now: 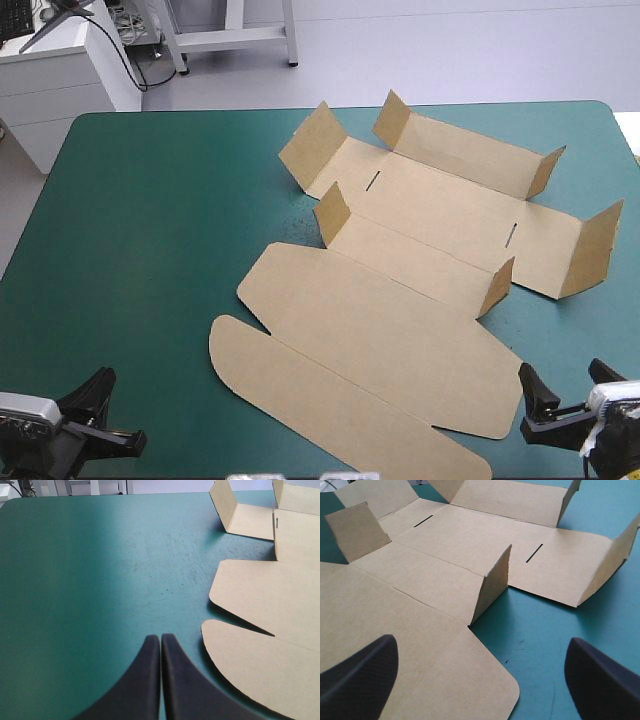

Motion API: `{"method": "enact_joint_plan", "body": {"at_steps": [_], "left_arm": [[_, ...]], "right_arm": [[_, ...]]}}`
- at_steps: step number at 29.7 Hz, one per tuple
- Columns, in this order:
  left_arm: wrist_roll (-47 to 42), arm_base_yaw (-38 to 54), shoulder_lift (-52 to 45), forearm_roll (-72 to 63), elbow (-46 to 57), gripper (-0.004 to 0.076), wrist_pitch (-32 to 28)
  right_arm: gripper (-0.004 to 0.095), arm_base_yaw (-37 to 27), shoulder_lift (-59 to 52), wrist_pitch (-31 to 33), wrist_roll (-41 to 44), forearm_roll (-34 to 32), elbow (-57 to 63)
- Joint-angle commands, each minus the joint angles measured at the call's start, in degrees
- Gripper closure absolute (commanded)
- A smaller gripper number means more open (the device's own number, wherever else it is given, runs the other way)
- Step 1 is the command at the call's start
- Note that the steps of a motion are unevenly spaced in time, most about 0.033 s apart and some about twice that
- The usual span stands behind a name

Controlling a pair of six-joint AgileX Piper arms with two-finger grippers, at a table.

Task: Fold the box

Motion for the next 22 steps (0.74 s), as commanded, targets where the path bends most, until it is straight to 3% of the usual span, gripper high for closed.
{"method": "enact_joint_plan", "body": {"at_steps": [1,7,13,22], "left_arm": [[0.1,0.1,-0.2,-0.4,-1.4,0.0732,-4.4],[0.1,0.1,-0.2,-0.4,-1.4,0.0732,-4.4],[0.1,0.1,-0.2,-0.4,-1.4,0.0732,-4.4],[0.1,0.1,-0.2,0.0,-1.4,0.0732,-4.4]], "right_arm": [[0.0074,0.1,5.9,-4.0,6.2,-2.1,-4.3],[0.0075,0.1,21.2,-4.0,13.5,-3.3,-12.2],[0.0075,0.1,40.6,-3.8,15.4,-4.1,-21.1],[0.0075,0.1,65.2,3.3,17.4,-1.9,-32.6]]}}
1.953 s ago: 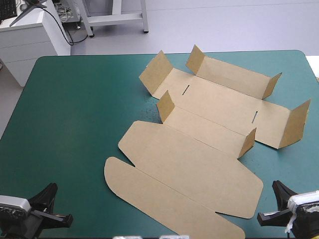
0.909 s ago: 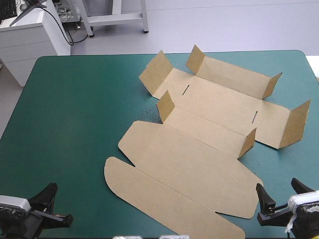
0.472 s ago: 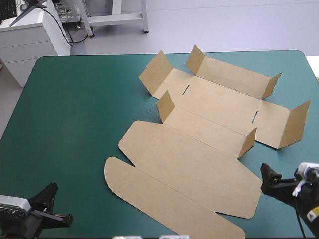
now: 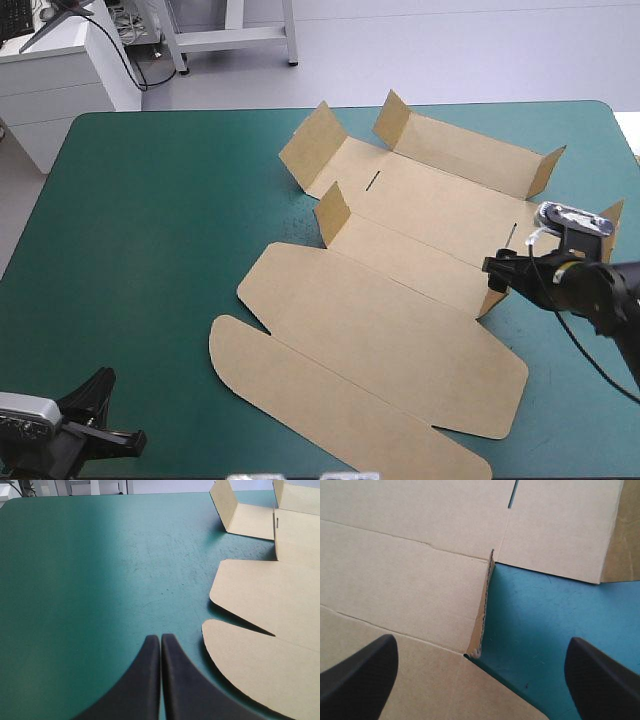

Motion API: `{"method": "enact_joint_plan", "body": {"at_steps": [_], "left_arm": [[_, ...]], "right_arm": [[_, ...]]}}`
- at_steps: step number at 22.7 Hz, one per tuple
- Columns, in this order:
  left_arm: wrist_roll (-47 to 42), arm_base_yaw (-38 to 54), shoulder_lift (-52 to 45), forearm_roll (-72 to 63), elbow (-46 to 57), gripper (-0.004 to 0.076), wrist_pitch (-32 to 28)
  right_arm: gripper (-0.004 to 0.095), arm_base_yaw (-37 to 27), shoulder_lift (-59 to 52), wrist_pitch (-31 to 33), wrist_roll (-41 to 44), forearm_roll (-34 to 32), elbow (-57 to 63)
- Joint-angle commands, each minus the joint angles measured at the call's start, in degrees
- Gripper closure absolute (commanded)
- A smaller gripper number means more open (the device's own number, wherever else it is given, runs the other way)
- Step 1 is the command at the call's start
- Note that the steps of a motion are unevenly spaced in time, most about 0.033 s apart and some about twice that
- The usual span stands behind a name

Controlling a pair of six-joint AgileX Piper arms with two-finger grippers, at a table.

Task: Fold the box

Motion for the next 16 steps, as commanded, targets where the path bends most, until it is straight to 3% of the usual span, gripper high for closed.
{"method": "enact_joint_plan", "body": {"at_steps": [1,9,11,12,13,14,15,16], "left_arm": [[0.1,0.1,-0.2,0.0,-1.4,0.0732,-4.4],[0.1,0.1,-0.2,0.0,-1.4,0.0732,-4.4],[0.1,0.1,-0.2,0.0,-1.4,0.0732,-4.4],[0.1,0.1,-0.2,0.0,-1.4,0.0732,-4.4],[0.1,0.1,-0.2,0.0,-1.4,0.0732,-4.4],[0.1,0.1,-0.2,0.0,-1.4,0.0732,-4.4],[0.1,0.1,-0.2,0.0,-1.4,0.0732,-4.4],[0.1,0.1,-0.2,0.0,-1.4,0.0732,-4.4]], "right_arm": [[0.0075,0.1,7.3,0.9,0.3,1.4,-5.9],[0.0081,0.1,21.2,5.1,1.9,3.3,-10.3],[0.0157,0.1,22.0,6.1,2.1,3.3,-10.3],[0.0234,0.1,22.1,6.6,2.3,3.0,-10.3],[0.0449,0.1,22.2,7.3,2.6,2.5,-10.3],[0.0599,-0.2,22.2,7.7,2.6,2.7,-10.3],[0.0880,-0.7,22.3,7.8,2.6,3.2,-10.3],[0.0904,-1.0,22.3,7.8,2.3,3.7,-10.3]]}}
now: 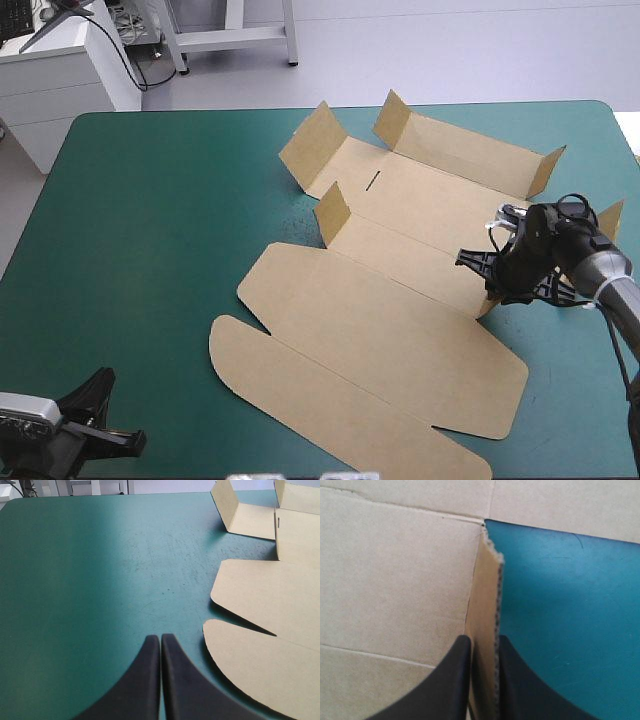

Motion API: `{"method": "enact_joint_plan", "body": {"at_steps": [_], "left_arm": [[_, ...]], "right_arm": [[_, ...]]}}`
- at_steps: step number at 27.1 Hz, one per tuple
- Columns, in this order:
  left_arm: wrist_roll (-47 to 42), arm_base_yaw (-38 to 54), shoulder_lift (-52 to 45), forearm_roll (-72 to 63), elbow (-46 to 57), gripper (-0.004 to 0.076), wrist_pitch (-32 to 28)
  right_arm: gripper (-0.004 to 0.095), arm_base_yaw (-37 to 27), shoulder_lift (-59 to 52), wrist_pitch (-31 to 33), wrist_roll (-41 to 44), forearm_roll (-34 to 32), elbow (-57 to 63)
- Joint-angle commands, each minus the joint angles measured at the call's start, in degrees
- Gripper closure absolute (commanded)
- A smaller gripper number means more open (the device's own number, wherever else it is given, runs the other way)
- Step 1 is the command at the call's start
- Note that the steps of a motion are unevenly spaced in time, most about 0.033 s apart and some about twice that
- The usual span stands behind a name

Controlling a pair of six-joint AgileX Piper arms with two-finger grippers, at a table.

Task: Fold the box

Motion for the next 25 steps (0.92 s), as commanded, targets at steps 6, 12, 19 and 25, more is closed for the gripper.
{"method": "enact_joint_plan", "body": {"at_steps": [6,12,19,25], "left_arm": [[0.1,0.1,-0.2,-0.2,-1.4,0.0732,-4.4],[0.1,0.1,-0.2,-0.2,-1.4,0.0732,-4.4],[0.1,0.1,-0.2,-0.2,-1.4,0.0732,-4.4],[0.1,0.1,-0.2,-0.2,-1.4,0.0732,-4.4]], "right_arm": [[0.0905,-0.8,-1.1,0.5,-11.6,2.4,-2.9],[0.0905,1.7,1.5,1.4,-24.9,2.4,-8.3],[0.0927,7.9,8.7,6.4,-43.4,2.5,-19.0],[0.0927,11.9,15.4,14.3,-62.9,2.2,-31.0]]}}
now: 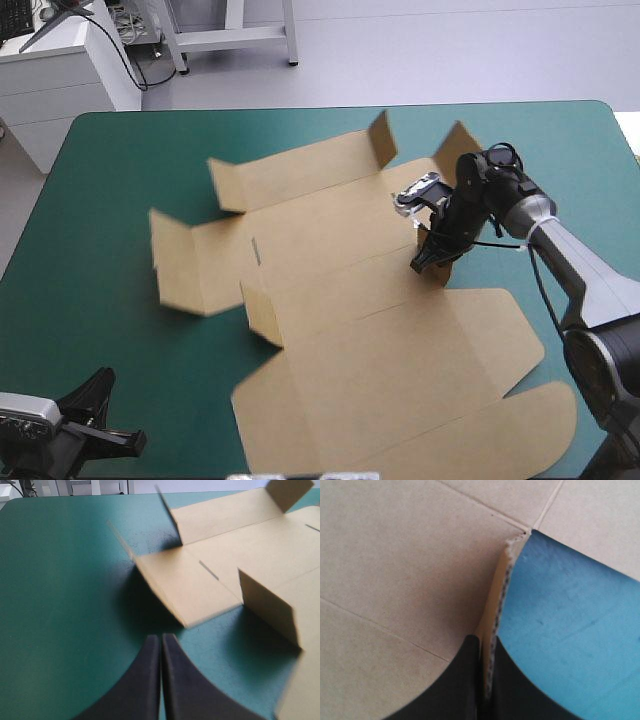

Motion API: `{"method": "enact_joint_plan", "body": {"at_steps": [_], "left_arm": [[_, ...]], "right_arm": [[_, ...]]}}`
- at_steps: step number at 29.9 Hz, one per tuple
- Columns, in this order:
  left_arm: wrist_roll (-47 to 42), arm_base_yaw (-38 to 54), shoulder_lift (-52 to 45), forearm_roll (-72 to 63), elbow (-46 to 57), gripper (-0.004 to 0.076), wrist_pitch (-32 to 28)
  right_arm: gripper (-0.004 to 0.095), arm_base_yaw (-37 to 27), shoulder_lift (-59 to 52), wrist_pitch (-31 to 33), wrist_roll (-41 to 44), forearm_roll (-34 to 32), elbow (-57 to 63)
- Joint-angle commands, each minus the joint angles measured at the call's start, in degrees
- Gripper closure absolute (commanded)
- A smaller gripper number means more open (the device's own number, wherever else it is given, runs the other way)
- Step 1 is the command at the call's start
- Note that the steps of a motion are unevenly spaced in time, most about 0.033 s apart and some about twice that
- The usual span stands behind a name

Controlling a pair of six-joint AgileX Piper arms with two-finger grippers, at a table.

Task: Fold the box

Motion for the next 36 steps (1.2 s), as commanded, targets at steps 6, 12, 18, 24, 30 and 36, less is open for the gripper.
{"method": "enact_joint_plan", "body": {"at_steps": [6,12,18,24,30,36], "left_arm": [[0.1,0.1,-0.2,-0.2,-1.4,0.0732,-4.4],[0.1,0.1,-0.2,-0.2,-1.4,0.0732,-4.4],[0.1,0.1,-0.2,-0.2,-1.4,0.0732,-4.4],[0.1,0.1,-0.2,-0.2,-1.4,0.0732,-4.4],[0.1,0.1,-0.2,-0.2,-1.4,0.0732,-4.4],[0.1,0.1,-0.2,-0.2,-1.4,0.0732,-4.4]], "right_arm": [[0.0927,1.5,5.3,3.4,-22.7,6.6,-17.2],[0.0927,3.6,10.1,3.3,-35.6,7.4,-25.5],[0.0927,6.9,14.1,1.8,-45.8,7.0,-30.8],[0.0927,9.4,15.9,-3.7,-52.7,5.6,-31.0],[0.0927,10.0,18.0,-7.7,-53.8,5.9,-30.9],[0.0822,10.0,19.0,-7.8,-52.7,6.8,-30.9]]}}
